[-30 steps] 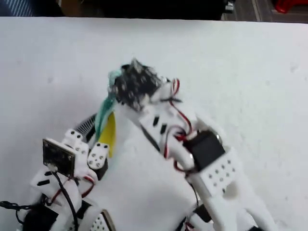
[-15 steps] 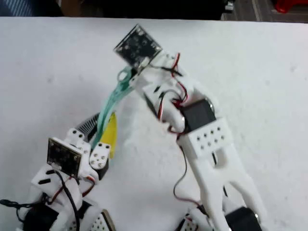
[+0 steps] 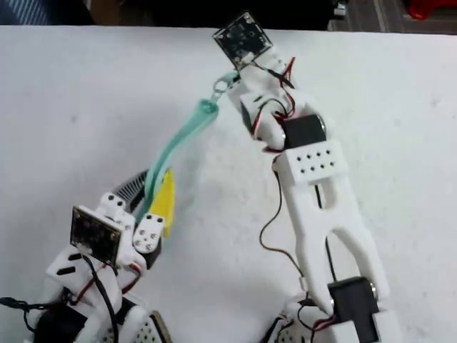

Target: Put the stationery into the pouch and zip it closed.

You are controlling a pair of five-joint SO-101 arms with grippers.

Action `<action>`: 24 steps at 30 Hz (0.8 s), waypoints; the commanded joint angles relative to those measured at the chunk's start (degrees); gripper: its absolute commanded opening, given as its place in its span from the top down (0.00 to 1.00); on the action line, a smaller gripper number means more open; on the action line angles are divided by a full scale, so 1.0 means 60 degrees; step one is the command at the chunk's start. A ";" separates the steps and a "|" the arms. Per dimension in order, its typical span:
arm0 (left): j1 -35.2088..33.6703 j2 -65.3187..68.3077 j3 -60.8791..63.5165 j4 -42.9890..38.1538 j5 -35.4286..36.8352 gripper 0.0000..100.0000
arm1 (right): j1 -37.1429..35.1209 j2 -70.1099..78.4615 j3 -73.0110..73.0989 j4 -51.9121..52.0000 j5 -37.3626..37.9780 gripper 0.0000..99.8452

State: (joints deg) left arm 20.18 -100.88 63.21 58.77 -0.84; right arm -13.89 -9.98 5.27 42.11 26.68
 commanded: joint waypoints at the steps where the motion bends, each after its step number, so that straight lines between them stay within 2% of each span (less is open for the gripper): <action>1: -0.0227 0.0051 -0.0278 0.0278 -0.0029 0.98 | 0.1282 0.0491 -0.1040 -0.0447 0.0000 0.98; 9: -0.0227 0.0051 -0.0249 0.0278 -0.0029 0.98 | 0.1209 0.1194 -0.2330 0.1106 0.0000 0.97; 12: -0.0256 0.0051 -0.0220 0.0220 -0.0029 0.98 | 0.1004 0.0711 -0.2711 0.2777 -0.0147 0.90; 15: -0.0330 0.0051 -0.0205 0.0220 -0.0029 0.98 | 0.0857 -0.0286 -0.2960 0.4886 -0.1714 0.74; 17: -0.0315 0.0051 -0.0205 0.0220 -0.0029 0.98 | 0.0681 -0.1077 -0.3297 0.6117 -0.2403 0.68; 20: -0.0242 0.0051 -0.0205 0.0220 -0.0029 0.98 | 0.0081 -0.2073 -0.4278 0.7480 -0.2667 0.71; 24: -0.0242 0.0051 -0.0190 0.0220 -0.0015 0.98 | -0.1824 -0.2293 -0.5949 0.8696 -0.4044 0.73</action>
State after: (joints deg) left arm 18.95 -101.14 63.21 59.65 -0.92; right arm -17.14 -21.93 -22.68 89.93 7.43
